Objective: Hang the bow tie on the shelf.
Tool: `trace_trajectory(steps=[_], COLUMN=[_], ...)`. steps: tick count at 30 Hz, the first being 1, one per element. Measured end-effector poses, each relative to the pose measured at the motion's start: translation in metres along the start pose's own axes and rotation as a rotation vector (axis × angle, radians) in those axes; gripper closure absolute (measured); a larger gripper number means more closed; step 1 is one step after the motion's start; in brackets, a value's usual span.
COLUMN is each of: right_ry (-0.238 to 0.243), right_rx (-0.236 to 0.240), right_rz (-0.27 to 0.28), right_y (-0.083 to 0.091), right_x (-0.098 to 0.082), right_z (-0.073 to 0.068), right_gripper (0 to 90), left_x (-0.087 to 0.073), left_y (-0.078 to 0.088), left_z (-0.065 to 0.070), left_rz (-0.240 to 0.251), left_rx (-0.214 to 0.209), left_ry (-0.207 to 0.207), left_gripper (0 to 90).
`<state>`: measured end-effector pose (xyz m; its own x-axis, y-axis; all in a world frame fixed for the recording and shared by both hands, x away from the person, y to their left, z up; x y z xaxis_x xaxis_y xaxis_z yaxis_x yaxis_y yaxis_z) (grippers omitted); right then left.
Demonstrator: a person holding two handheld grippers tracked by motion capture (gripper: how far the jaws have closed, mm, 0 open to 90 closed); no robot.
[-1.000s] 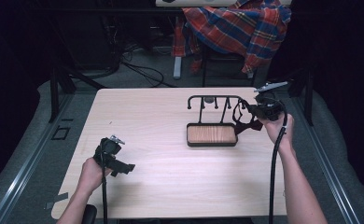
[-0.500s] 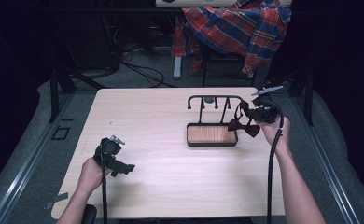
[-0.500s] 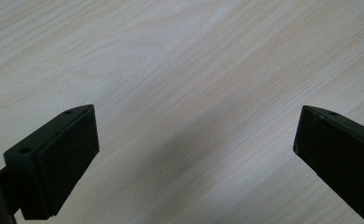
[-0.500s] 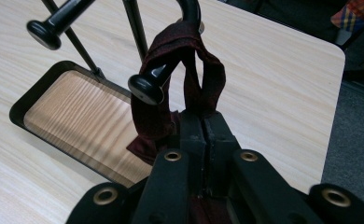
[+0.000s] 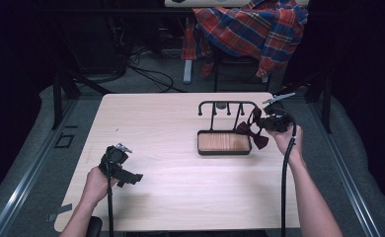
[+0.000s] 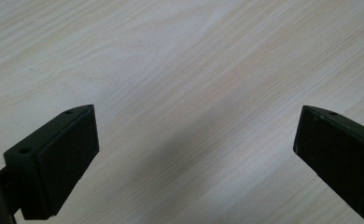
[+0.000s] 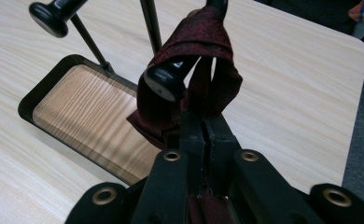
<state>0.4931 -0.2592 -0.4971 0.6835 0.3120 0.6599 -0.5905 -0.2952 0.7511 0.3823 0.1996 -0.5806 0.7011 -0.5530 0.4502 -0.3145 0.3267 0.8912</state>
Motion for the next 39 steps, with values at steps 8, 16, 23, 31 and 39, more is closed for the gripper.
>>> trace_trajectory(steps=[8, 16, 23, 31, 39], right_ry=[-0.022, -0.037, -0.044, -0.051, -0.019], right_rx=[0.038, 0.057, 0.056, 0.059, 0.051], right_rz=[0.011, 0.009, 0.008, 0.015, 0.000], right_y=[-0.002, -0.003, 0.001, 0.010, 0.020], right_x=[0.000, -0.001, -0.001, -0.001, -0.002], right_z=[-0.002, -0.002, 0.001, 0.002, -0.001], right_gripper=[84.3, 77.6, 66.2, 55.6, 46.8], left_x=[0.000, 0.000, 0.000, 0.000, 0.000], left_y=[0.000, 0.000, 0.000, 0.001, 0.001], left_z=[0.000, 0.000, 0.000, 0.000, 0.001], left_rz=[0.000, -0.001, -0.001, 0.000, 0.003], left_rx=[0.001, 0.000, 0.001, 0.000, 0.001], left_ry=[-0.002, -0.004, -0.001, -0.003, -0.004], left_gripper=[0.2, 0.2, 0.2, 0.2, 0.2])
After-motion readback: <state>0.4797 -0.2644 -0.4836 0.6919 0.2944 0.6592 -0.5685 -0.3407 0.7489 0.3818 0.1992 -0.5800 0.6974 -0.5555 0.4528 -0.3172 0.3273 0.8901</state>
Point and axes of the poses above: each handheld gripper's, and its own axes: y roughly backward along the jaws, x roughly out of its top, z roughly to its right, the point moved 7 cm from there along -y, roughly forward along the jaws, and after that the axes turned 2 degrees about -y, right-handed, at the moved point
